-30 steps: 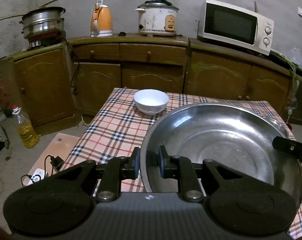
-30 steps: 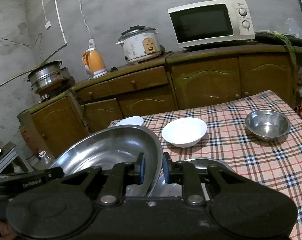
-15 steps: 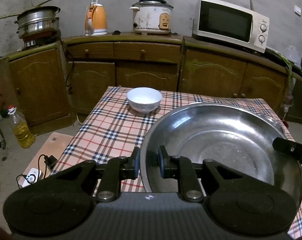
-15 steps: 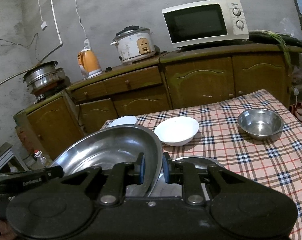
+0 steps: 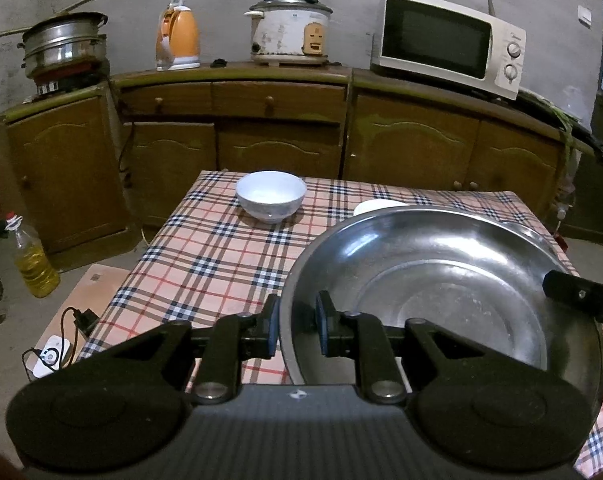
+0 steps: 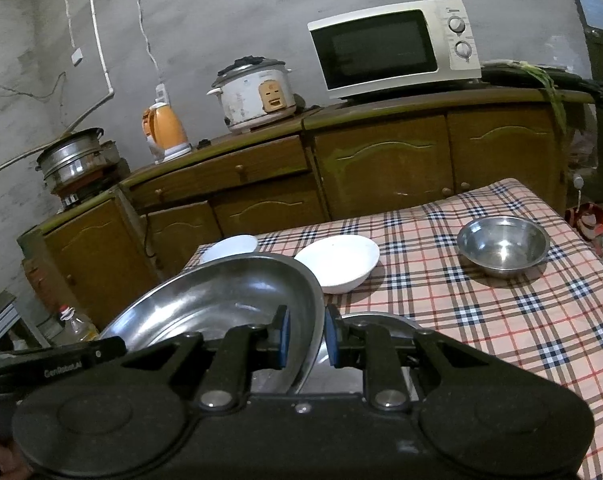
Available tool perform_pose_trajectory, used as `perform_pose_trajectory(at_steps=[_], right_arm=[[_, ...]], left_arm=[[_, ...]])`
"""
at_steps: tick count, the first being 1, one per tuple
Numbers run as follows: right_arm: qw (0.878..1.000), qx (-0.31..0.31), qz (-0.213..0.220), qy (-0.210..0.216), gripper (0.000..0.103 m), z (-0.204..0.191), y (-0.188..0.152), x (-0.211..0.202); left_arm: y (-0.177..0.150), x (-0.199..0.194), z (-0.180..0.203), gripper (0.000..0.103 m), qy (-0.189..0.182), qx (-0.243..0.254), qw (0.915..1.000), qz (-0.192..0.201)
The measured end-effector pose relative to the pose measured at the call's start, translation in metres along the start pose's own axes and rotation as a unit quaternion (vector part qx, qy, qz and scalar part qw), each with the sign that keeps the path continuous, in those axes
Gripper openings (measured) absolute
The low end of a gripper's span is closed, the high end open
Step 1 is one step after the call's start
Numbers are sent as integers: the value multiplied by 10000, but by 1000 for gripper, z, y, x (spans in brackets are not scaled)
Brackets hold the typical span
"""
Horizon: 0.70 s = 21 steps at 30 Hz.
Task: Organize plates and bowls
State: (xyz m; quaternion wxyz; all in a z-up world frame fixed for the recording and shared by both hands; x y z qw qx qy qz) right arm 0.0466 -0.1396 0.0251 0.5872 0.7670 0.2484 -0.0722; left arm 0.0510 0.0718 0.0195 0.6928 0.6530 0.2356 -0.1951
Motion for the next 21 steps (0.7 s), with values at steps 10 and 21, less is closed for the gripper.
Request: perform_pose_trajectory(at_steps=[10, 21], right_arm=[[9999, 91, 28, -109, 25, 12, -1, -3], [9995, 170, 35, -258, 25, 26, -3, -6]], left_arm=[[-2, 5, 11, 19, -101, 56, 9999, -46], [-5, 10, 23, 19, -218, 123, 9996, -104]])
Point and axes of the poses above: each gripper's, at about its wrist camera, not at the fingertips, and x roughly the way its jaws point, z to its right, y to its top, the point moved 6 cm from there along x, roughly the way its jaws point, and after that the axes turned 1 degree about -x, right-handed, at the moved point
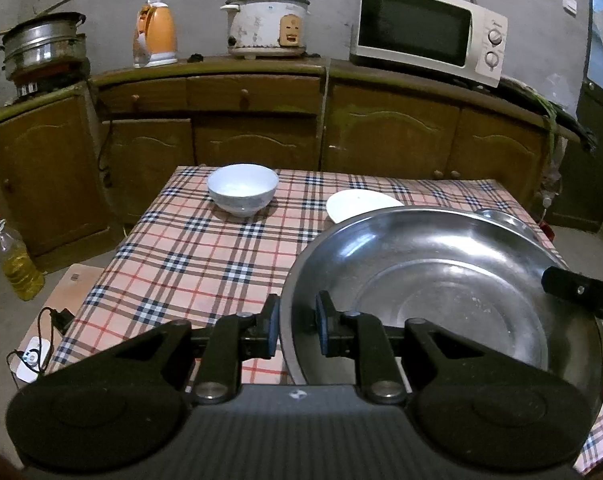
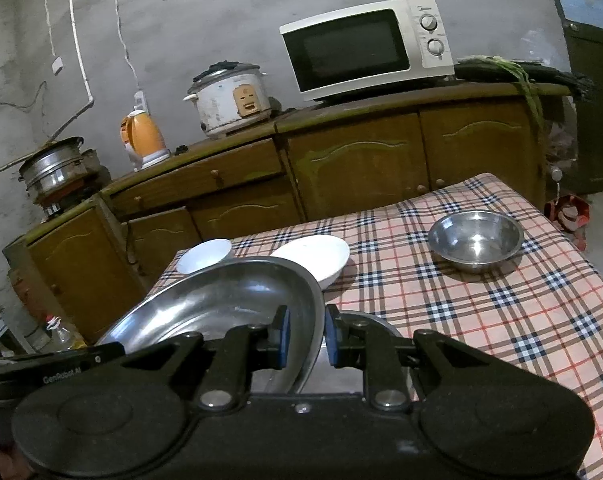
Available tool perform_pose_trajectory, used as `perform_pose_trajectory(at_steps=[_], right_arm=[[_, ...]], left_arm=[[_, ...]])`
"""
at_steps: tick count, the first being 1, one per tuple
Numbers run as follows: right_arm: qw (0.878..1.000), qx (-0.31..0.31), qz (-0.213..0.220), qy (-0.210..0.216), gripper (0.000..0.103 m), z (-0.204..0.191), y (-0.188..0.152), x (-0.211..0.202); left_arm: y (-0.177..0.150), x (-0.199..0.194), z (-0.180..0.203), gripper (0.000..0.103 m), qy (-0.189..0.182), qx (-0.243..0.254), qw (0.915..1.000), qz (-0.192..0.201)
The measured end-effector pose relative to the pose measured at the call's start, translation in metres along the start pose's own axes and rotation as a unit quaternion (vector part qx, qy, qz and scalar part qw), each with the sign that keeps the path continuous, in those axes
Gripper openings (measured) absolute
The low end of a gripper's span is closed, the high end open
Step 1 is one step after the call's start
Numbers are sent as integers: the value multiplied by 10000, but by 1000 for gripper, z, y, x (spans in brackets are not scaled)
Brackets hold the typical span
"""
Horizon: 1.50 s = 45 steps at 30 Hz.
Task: Organize plates and bowls
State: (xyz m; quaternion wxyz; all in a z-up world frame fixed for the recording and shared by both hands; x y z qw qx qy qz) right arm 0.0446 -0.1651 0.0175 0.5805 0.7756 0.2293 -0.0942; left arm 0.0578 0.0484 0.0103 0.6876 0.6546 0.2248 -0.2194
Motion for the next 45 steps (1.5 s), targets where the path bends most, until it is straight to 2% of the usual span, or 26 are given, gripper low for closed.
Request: perform_pose_trajectory(at_steps=[25, 45], right_arm=[[9994, 203, -39, -266, 25, 30, -5, -3], [9988, 306, -182, -337, 25, 40, -11, 12]], left_arm=[[-3, 13, 28, 19, -153, 200, 9996, -123], [-7, 30, 32, 19, -165, 248, 9992, -254]])
Point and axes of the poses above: each gripper's, at about its wrist camera, not at the fingertips, and x roughly the way its jaws point, z to its right, y to its top, the point moved 6 cm from there along x, roughly the way its jaws point, and after that the axes turned 1 degree about -x, right-handed, at the moved point
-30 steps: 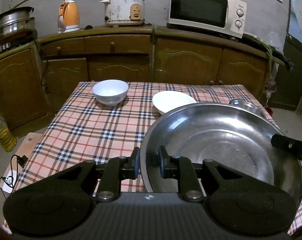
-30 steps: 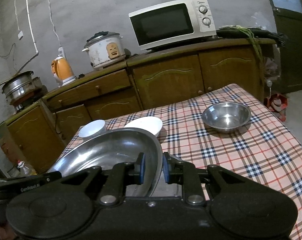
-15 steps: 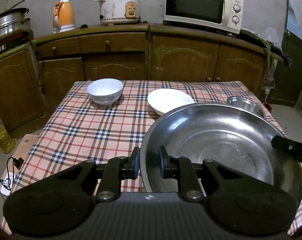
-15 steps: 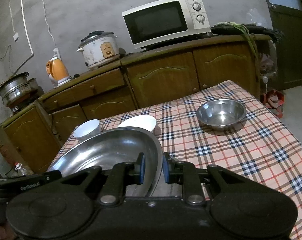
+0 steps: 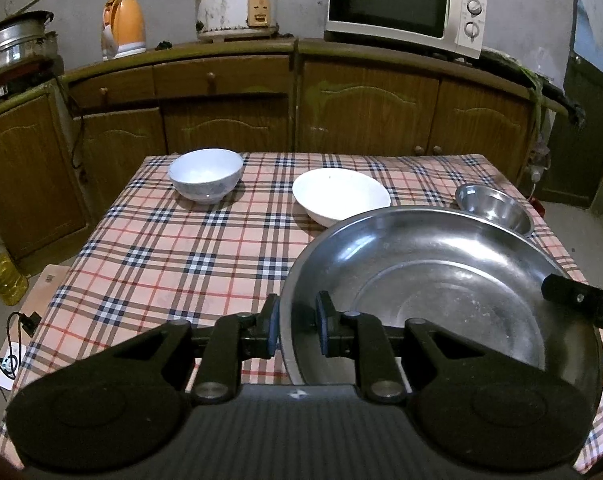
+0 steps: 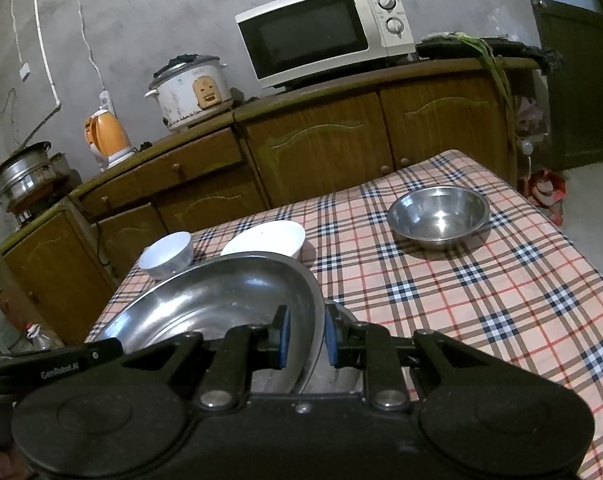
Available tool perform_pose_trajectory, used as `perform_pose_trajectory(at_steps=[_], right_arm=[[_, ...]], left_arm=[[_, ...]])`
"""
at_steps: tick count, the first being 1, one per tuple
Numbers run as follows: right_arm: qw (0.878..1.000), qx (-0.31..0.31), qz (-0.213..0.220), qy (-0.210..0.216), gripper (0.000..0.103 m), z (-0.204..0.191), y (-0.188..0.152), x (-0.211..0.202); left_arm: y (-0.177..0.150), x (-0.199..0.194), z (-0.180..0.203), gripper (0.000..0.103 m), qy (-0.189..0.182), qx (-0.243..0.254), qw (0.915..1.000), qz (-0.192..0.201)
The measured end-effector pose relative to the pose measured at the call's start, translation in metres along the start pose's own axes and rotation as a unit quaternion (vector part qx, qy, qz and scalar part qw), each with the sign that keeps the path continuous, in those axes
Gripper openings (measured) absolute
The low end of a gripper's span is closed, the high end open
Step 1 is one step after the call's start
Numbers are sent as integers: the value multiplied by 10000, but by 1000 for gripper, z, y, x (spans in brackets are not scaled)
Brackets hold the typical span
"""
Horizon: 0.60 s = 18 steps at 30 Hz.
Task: Organize plates and bowls
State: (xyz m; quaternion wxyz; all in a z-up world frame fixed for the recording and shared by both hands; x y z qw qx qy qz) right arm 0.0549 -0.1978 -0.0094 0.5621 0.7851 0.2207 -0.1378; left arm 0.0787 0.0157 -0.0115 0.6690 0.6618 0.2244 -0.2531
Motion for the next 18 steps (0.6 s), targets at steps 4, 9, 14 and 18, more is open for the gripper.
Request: perform_pose_trajectory(at_steps=[4, 9, 14, 18], right_arm=[[10000, 36, -50, -36, 25, 3, -2, 5], [9999, 38, -92, -84, 25, 7, -4, 15], [9998, 105, -143, -104, 25, 13, -5, 32], [9998, 123, -161, -63, 25, 16, -3, 46]], left_arm=[[-1, 6, 2, 19, -25, 44, 10000, -1], [1, 17, 3, 19, -71, 66, 10000, 15], [3, 29, 5, 19, -85, 159, 9998, 63], [2, 44, 5, 20, -65, 181, 9998, 7]])
Point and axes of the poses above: each gripper's, at about its wrist camera, not at the fingertips, and x roughly the way its jaws point, z to its right, y to its top, the point moved 6 cm from there along x, roughly the way its jaws point, and after that the axes turned 1 degree about -x, right-handed, at the moved point
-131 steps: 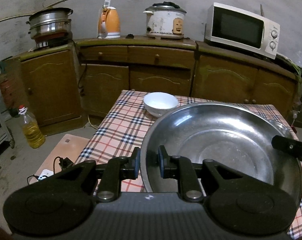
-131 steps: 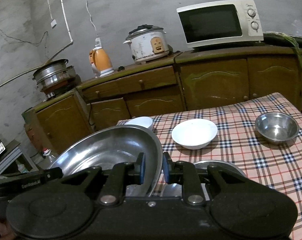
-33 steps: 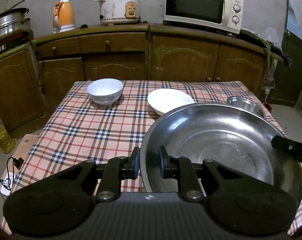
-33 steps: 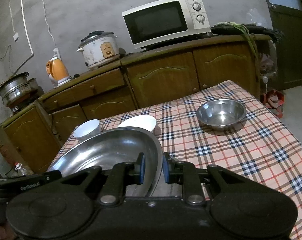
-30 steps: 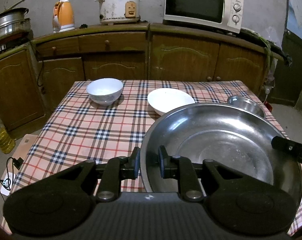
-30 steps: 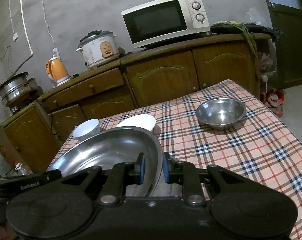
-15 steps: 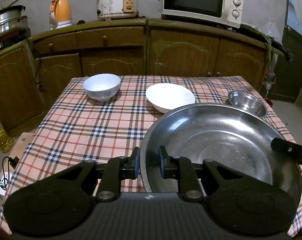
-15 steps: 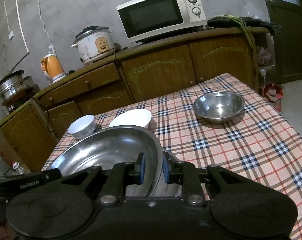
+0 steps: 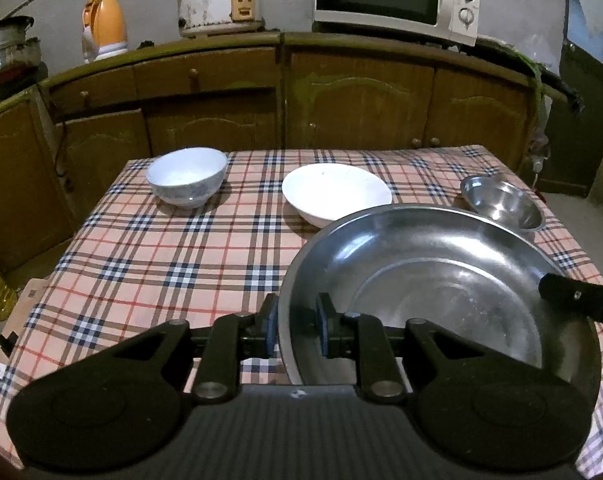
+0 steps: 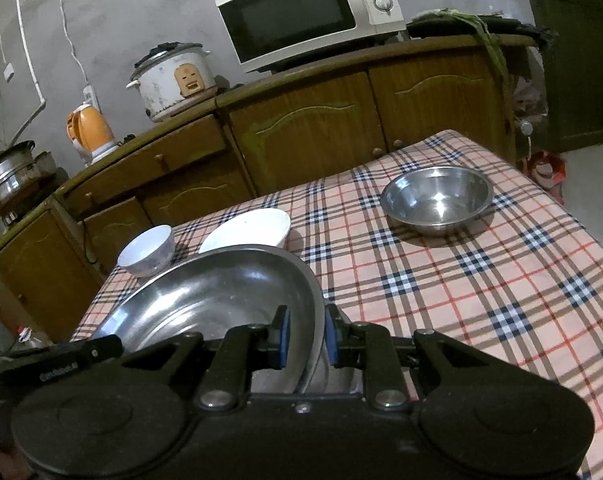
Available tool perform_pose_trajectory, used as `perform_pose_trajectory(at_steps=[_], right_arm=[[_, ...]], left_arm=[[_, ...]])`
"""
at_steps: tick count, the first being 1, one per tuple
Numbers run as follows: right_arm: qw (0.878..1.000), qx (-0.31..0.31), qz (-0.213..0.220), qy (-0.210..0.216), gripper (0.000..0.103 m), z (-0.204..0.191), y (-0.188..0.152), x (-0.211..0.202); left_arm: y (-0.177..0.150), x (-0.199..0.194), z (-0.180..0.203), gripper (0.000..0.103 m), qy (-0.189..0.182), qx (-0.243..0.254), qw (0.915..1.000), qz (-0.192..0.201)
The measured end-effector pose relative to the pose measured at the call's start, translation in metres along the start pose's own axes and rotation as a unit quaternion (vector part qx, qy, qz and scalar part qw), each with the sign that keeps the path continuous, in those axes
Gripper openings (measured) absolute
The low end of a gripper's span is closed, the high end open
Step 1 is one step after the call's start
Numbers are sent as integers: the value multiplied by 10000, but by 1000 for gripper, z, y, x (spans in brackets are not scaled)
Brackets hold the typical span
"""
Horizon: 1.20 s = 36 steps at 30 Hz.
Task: Organize plates and bowls
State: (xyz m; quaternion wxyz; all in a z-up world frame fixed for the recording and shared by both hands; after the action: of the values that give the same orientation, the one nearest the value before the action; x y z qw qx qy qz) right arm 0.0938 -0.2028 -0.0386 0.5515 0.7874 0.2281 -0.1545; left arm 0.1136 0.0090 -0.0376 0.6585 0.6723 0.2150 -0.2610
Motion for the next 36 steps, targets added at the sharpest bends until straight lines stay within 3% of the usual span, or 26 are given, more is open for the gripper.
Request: perform_pose_trajectory(at_steps=[20, 36], right_arm=[[9985, 31, -534, -95, 25, 22, -32, 56], [9980, -149, -605, -137, 25, 21, -39, 75]], left_arm=[[-23, 45, 3, 21, 116, 188, 9990, -396], [-34, 69, 1, 23, 115, 180, 9983, -550]])
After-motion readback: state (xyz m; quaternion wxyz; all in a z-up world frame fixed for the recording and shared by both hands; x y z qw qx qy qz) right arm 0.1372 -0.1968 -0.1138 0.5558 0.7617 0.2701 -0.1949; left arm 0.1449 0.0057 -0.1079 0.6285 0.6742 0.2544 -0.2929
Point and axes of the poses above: each gripper's, at about its wrist camera, not at the fingertips, and x roughly the way its jaws point, z to its right, y to its top, the point moved 6 cm from there along x, roughly the way its jaws point, and after that the axes turned 1 degree about -x, right-handed, at the moved point
